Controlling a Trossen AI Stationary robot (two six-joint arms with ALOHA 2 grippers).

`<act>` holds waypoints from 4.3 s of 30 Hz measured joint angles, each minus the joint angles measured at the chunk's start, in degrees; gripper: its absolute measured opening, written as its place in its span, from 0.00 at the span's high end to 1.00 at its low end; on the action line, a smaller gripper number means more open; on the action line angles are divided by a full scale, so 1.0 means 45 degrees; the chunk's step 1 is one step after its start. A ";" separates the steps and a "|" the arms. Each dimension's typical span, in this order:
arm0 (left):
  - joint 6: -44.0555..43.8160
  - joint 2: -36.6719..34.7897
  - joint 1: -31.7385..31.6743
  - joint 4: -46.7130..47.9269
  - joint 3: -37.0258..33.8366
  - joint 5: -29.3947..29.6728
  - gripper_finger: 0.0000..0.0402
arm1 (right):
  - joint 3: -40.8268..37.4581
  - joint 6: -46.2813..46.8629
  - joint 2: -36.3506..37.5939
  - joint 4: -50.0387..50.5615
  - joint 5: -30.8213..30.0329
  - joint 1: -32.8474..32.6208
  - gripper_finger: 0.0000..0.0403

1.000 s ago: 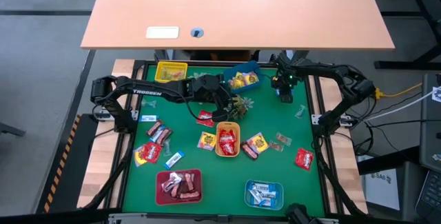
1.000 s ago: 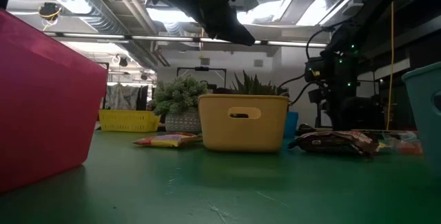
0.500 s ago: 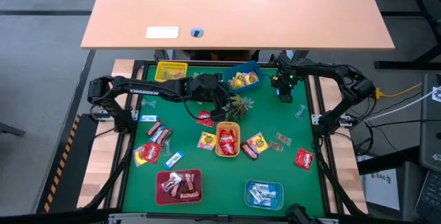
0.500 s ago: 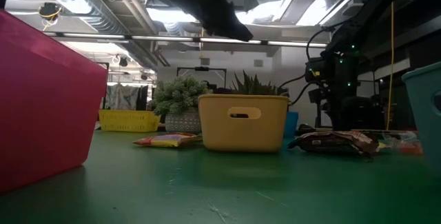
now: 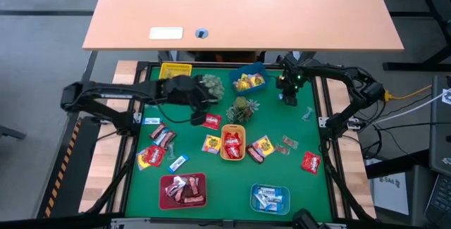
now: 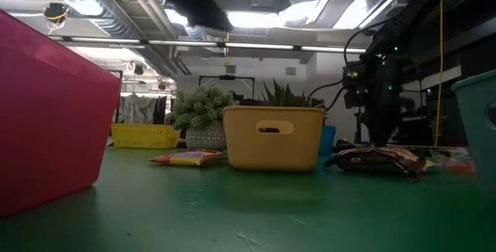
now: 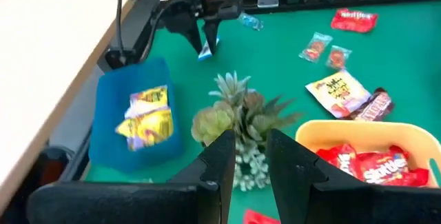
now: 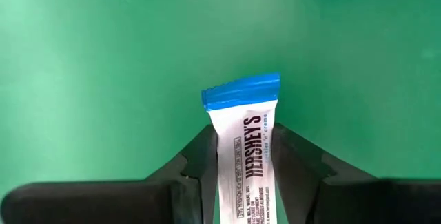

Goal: Sort candy
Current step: Put the blue chocolate bar into the light blue bin, then put the red candy into the light orange bin

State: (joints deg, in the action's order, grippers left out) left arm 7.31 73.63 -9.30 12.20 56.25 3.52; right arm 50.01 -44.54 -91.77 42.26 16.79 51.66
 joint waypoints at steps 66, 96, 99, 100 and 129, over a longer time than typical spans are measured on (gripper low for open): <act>-0.1937 -0.2372 0.2696 -0.5206 -0.5653 0.0003 0.82 | 0.4301 1.8636 0.0051 -0.0812 -0.1500 -1.9934 0.68; -0.1923 -0.2367 0.2691 -0.5196 -0.5653 0.0007 0.82 | 0.2359 1.9413 0.0019 0.5806 -0.1084 -1.9895 0.41; -0.1922 -0.2367 0.2691 -0.5196 -0.5653 0.0003 0.82 | 0.1530 1.9211 0.0019 0.5784 -0.0741 -1.9895 0.41; -0.1923 -0.2367 0.2691 -0.5196 -0.5653 0.0007 0.82 | 0.1282 1.9169 0.0019 0.5721 -0.0699 -1.9895 0.41; -0.1910 -0.2367 0.2691 -0.5196 -0.5653 0.0765 0.82 | -0.1501 1.8465 0.0058 0.2768 -0.0215 -1.9890 0.73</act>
State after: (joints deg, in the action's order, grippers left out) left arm -1.29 62.98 2.81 -11.18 30.81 6.96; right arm 43.25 38.55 -91.50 54.72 15.82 -37.85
